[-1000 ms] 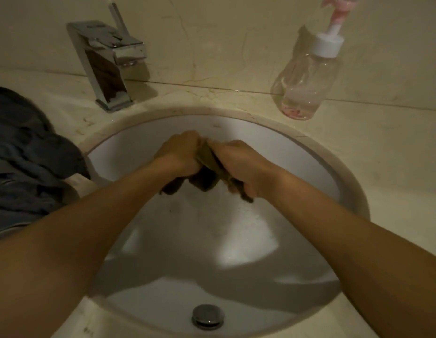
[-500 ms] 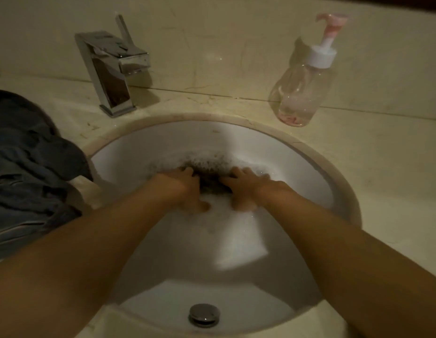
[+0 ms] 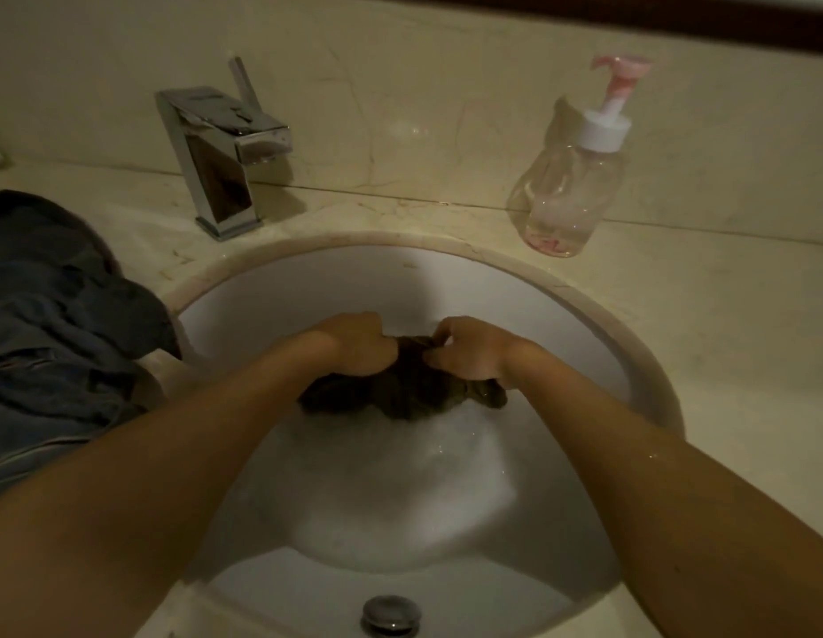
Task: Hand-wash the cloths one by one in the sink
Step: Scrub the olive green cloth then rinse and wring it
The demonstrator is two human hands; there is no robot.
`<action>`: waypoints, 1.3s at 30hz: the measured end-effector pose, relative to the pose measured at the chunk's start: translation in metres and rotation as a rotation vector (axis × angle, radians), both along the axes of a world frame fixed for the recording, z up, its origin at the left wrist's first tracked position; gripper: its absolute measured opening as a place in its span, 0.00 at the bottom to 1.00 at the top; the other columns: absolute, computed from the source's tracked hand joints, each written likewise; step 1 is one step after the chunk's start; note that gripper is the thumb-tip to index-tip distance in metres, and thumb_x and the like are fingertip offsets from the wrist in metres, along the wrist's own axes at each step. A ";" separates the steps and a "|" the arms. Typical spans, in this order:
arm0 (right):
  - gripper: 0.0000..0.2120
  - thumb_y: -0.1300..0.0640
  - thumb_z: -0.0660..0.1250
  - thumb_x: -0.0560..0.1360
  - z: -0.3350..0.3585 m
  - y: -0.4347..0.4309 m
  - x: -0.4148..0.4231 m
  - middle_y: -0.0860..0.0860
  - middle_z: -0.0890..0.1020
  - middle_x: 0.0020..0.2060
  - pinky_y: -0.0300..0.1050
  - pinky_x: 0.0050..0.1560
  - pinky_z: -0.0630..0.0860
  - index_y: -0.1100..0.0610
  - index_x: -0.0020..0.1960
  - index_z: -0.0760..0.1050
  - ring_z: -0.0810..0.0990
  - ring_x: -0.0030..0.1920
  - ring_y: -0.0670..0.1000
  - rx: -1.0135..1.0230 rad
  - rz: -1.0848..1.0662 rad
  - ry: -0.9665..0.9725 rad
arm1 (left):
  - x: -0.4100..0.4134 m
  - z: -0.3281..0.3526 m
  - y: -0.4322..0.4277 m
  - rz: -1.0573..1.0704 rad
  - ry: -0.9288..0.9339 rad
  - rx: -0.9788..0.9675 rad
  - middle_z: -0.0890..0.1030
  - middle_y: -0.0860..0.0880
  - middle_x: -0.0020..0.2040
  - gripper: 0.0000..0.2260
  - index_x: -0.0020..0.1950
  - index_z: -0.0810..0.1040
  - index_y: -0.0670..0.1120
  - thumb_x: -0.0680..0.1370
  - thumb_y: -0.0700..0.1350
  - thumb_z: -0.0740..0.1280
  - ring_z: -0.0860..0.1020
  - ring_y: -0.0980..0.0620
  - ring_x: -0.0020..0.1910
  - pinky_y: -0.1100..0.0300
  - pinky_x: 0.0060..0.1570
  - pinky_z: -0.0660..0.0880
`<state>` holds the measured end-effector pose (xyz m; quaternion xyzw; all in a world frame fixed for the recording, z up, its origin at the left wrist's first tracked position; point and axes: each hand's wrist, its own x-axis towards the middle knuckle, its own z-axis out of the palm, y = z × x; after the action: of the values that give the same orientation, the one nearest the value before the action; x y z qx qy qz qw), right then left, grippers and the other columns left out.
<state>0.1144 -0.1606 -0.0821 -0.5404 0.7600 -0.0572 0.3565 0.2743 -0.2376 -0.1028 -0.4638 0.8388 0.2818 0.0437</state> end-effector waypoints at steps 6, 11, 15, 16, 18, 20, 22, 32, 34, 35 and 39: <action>0.14 0.49 0.57 0.86 0.016 0.010 0.045 0.58 0.83 0.49 0.46 0.30 0.80 0.56 0.61 0.75 0.84 0.42 0.56 -0.339 -0.281 -0.399 | -0.013 0.020 0.014 0.328 0.584 0.011 0.68 0.52 0.76 0.19 0.76 0.68 0.53 0.85 0.44 0.55 0.67 0.50 0.74 0.51 0.75 0.63; 0.09 0.51 0.56 0.86 0.021 0.006 0.060 0.56 0.83 0.44 0.50 0.31 0.83 0.53 0.54 0.73 0.85 0.39 0.56 -0.496 -0.434 -0.495 | -0.017 0.045 0.033 0.558 0.916 0.172 0.74 0.52 0.69 0.17 0.73 0.72 0.57 0.86 0.45 0.56 0.77 0.52 0.60 0.54 0.60 0.77; 0.15 0.51 0.59 0.85 0.020 0.006 0.037 0.60 0.86 0.47 0.55 0.48 0.85 0.58 0.54 0.81 0.86 0.46 0.58 -0.477 -0.581 -0.585 | -0.033 0.048 0.051 0.406 0.871 0.186 0.73 0.52 0.69 0.18 0.76 0.68 0.60 0.86 0.51 0.55 0.76 0.54 0.62 0.56 0.64 0.73; 0.15 0.49 0.60 0.85 0.020 0.010 0.039 0.59 0.86 0.47 0.58 0.53 0.85 0.58 0.55 0.81 0.87 0.48 0.58 -0.459 -0.621 -0.706 | -0.033 0.049 0.051 0.412 0.881 0.173 0.71 0.52 0.72 0.18 0.76 0.68 0.59 0.86 0.50 0.55 0.74 0.51 0.67 0.53 0.68 0.71; 0.15 0.47 0.61 0.85 0.020 0.016 0.050 0.56 0.86 0.45 0.54 0.49 0.85 0.56 0.58 0.80 0.87 0.44 0.53 -0.435 -0.562 -0.768 | -0.025 0.048 0.041 0.475 0.896 0.124 0.72 0.52 0.72 0.17 0.75 0.70 0.57 0.86 0.49 0.56 0.73 0.50 0.69 0.51 0.69 0.71; 0.15 0.44 0.60 0.85 0.023 0.020 0.063 0.54 0.83 0.44 0.45 0.33 0.82 0.53 0.65 0.75 0.85 0.34 0.48 -0.449 -0.442 -0.720 | -0.016 0.047 0.034 0.548 0.852 0.095 0.80 0.51 0.58 0.12 0.65 0.77 0.52 0.86 0.48 0.56 0.79 0.49 0.59 0.52 0.58 0.77; 0.18 0.45 0.60 0.85 0.019 0.013 0.061 0.54 0.82 0.49 0.40 0.26 0.77 0.50 0.71 0.71 0.85 0.39 0.51 -0.500 -0.432 -0.679 | -0.013 0.050 0.036 0.576 0.805 0.153 0.82 0.45 0.50 0.11 0.54 0.77 0.50 0.86 0.49 0.55 0.82 0.45 0.49 0.51 0.48 0.80; 0.17 0.46 0.61 0.84 0.019 0.001 0.012 0.59 0.84 0.46 0.56 0.58 0.83 0.58 0.56 0.81 0.85 0.48 0.57 -0.387 -0.541 -0.791 | -0.024 0.049 0.051 0.251 0.566 -0.129 0.74 0.48 0.68 0.18 0.78 0.63 0.52 0.87 0.49 0.53 0.73 0.56 0.59 0.61 0.58 0.70; 0.17 0.45 0.62 0.84 0.021 0.003 0.014 0.60 0.83 0.46 0.52 0.55 0.82 0.58 0.54 0.80 0.84 0.47 0.59 -0.334 -0.355 -0.706 | -0.009 0.041 0.031 0.211 0.269 -0.251 0.77 0.47 0.62 0.17 0.75 0.65 0.50 0.86 0.50 0.53 0.76 0.53 0.50 0.58 0.51 0.74; 0.16 0.44 0.64 0.83 0.021 0.003 0.015 0.59 0.82 0.46 0.47 0.49 0.80 0.57 0.54 0.79 0.83 0.45 0.56 -0.307 -0.250 -0.558 | -0.004 0.033 0.025 0.147 0.111 -0.298 0.78 0.46 0.58 0.16 0.72 0.68 0.48 0.86 0.50 0.54 0.78 0.50 0.48 0.54 0.50 0.76; 0.27 0.42 0.65 0.82 0.010 0.004 0.000 0.56 0.74 0.69 0.52 0.58 0.76 0.55 0.74 0.65 0.76 0.64 0.59 -0.185 0.050 0.300 | 0.007 0.011 0.013 0.017 -0.146 -0.398 0.74 0.40 0.63 0.16 0.65 0.73 0.44 0.84 0.52 0.59 0.75 0.40 0.57 0.46 0.57 0.74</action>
<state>0.1142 -0.1565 -0.0720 -0.5923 0.7824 -0.0366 0.1891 0.2815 -0.2248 -0.0919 -0.4894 0.8686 0.0767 0.0099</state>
